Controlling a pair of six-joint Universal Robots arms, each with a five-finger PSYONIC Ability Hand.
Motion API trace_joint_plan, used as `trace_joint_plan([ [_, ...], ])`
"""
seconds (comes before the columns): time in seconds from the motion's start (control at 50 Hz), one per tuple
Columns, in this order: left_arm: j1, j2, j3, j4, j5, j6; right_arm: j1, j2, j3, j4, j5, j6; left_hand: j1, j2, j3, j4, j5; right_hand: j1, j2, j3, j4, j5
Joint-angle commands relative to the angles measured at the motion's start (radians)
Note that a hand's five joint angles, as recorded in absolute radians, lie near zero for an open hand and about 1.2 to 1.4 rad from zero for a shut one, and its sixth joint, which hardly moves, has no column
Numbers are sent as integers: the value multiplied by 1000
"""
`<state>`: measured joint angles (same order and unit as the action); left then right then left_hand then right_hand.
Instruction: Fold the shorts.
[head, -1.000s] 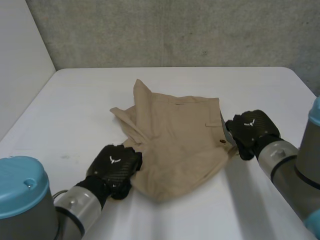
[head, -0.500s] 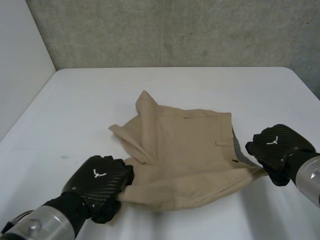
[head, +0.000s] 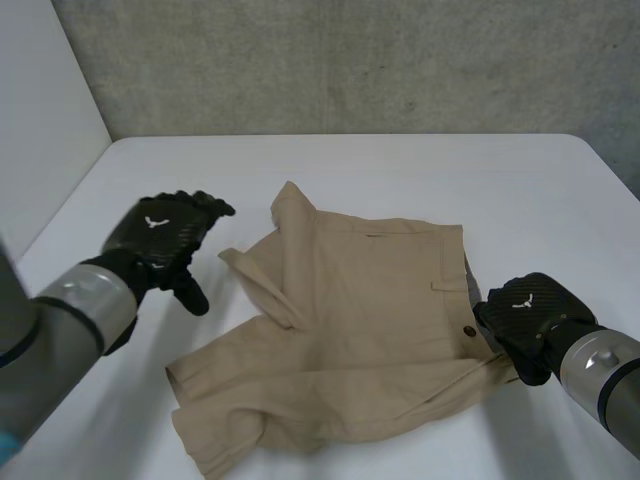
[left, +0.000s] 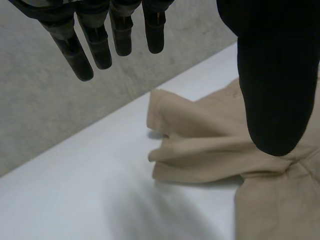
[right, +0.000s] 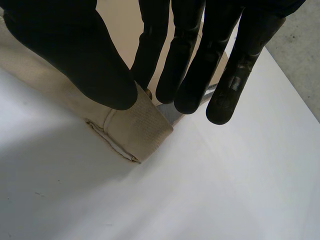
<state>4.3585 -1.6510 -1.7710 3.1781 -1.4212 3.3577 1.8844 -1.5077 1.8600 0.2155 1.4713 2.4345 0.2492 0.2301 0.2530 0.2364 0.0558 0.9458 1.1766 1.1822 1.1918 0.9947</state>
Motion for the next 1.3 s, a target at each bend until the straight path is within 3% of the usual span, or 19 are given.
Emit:
trace_joint_plan([
  [0.02, -11, -256, 120, 57, 30, 3, 2, 14, 4, -10, 0, 0, 38, 57, 34, 50, 57, 450, 220, 214, 204, 227],
  [0.14, -10, -458, 296, 53, 27, 3, 4, 21, 4, -16, 0, 0, 128, 148, 125, 141, 147, 450, 220, 214, 204, 227],
  [0.28, -8, -576, 389, 57, 25, 3, 5, 24, 8, -33, 0, 0, 272, 291, 268, 285, 291, 450, 220, 214, 204, 227],
  [0.34, -2, -604, 404, 57, 27, 3, 5, 35, 8, -33, 0, 0, 559, 578, 555, 572, 578, 450, 220, 214, 204, 227],
  [0.36, -2, -604, 404, 57, 27, 3, 5, 35, 8, -33, 0, 0, 560, 579, 557, 573, 579, 450, 220, 214, 204, 227],
  [0.38, -4, -607, 407, 62, 22, 3, 5, 41, 7, -34, 0, 0, 915, 934, 911, 928, 934, 450, 220, 214, 204, 227],
  [0.46, -10, -589, 403, 68, -27, 3, 5, 55, 7, -34, 1, 0, 1144, 1163, 1140, 1157, 1163, 450, 220, 214, 204, 227],
  [0.56, -10, -486, 340, 63, -139, 38, 5, 55, 4, -44, 1, 0, 1133, 1152, 1129, 1146, 1152, 450, 220, 214, 204, 227],
  [0.76, -16, -345, 144, 79, -151, 241, 22, 55, 1, -50, 6, 5, 1036, 1055, 1032, 1049, 1055, 450, 220, 214, 204, 227],
  [0.86, -31, -345, 122, 121, -157, 292, 51, 55, -1, -50, 14, 5, 688, 707, 684, 701, 707, 450, 220, 214, 204, 227],
  [1.02, -33, -368, 119, 129, -163, 293, 58, 52, -1, -51, 24, 15, 326, 345, 322, 338, 344, 450, 220, 214, 204, 227],
  [1.2, -50, -191, 104, 122, -165, 256, 59, 43, -36, -100, 26, 93, 293, 312, 289, 306, 312, 450, 220, 214, 204, 227],
  [1.3, -71, -76, 35, 111, -185, 158, 61, 52, -85, -108, 26, 141, 302, 321, 298, 315, 321, 450, 220, 214, 204, 227],
])
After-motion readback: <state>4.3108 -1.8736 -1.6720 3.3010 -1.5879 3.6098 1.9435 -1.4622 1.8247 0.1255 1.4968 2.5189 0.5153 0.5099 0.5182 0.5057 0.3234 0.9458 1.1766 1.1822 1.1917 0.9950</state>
